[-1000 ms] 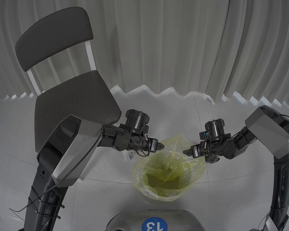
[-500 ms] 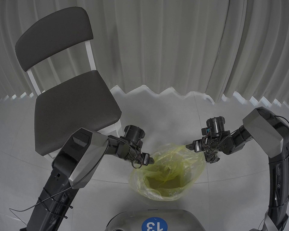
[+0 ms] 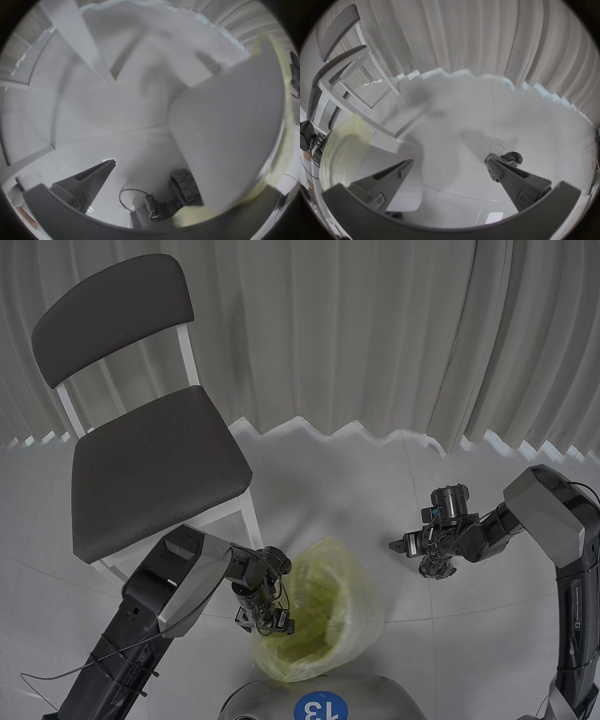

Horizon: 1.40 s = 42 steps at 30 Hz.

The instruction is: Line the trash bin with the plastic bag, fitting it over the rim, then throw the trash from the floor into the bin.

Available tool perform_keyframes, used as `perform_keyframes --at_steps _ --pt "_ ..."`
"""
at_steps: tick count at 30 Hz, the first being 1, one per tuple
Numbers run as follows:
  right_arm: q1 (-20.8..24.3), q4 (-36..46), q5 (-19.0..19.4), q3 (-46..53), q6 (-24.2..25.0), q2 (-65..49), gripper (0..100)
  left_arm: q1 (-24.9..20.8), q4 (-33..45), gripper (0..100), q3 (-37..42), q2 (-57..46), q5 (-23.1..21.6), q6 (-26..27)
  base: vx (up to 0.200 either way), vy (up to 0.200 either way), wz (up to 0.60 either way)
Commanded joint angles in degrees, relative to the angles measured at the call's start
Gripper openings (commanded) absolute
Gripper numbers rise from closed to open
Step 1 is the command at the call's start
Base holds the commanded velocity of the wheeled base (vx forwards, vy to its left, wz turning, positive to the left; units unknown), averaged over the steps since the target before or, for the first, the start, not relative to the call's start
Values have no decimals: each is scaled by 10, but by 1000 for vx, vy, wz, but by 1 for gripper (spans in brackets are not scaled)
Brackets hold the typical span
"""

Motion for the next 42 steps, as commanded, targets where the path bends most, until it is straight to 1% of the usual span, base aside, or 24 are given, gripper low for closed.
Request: perform_keyframes --at_steps 1,3,7,12,16,19,21,23,25,28,31,36,42 --pt "-3 -1 3 18 -1 -16 100 -10 62 100 -1 25 -13 -15 0 0 0" --pt "-3 -1 4 20 -1 -17 100 -12 61 100 -1 3 -18 -21 0 0 0" --pt "-3 -1 5 25 -1 -20 100 -10 48 100 -1 -15 -20 -52 0 0 0" --pt "-3 -1 7 28 -1 -21 100 -6 51 100 -1 -38 -20 -58 0 0 0" --pt "-6 -1 8 31 -1 -21 100 -13 44 100 -1 -58 -21 -71 0 0 0" --pt "-7 -2 8 33 -1 -21 100 -24 11 100 -1 -61 -36 -72 0 0 0" --pt "-9 -4 8 40 -1 -21 100 -30 -16 100 -1 -59 -40 -71 0 0 0" --pt "-9 -8 8 44 0 -22 100 -36 -28 100 -1 -58 -41 -70 0 0 0" --pt "-14 -26 9 57 -1 -23 100 -55 -44 100 -1 -62 -53 -70 0 0 0" --pt "-18 -36 9 64 -1 -23 100 -71 -53 100 -1 -65 -58 -69 0 0 0" --pt "-22 -37 10 70 -2 -25 100 -70 -57 100 -1 -65 -58 -68 0 0 0" --pt "-29 -37 27 80 -1 -34 100 -73 -68 100 -1 -86 -53 -80 0 0 0" --pt "-35 -55 27 101 0 -40 100 -75 -66 100 -1 -112 -51 -86 0 0 0"
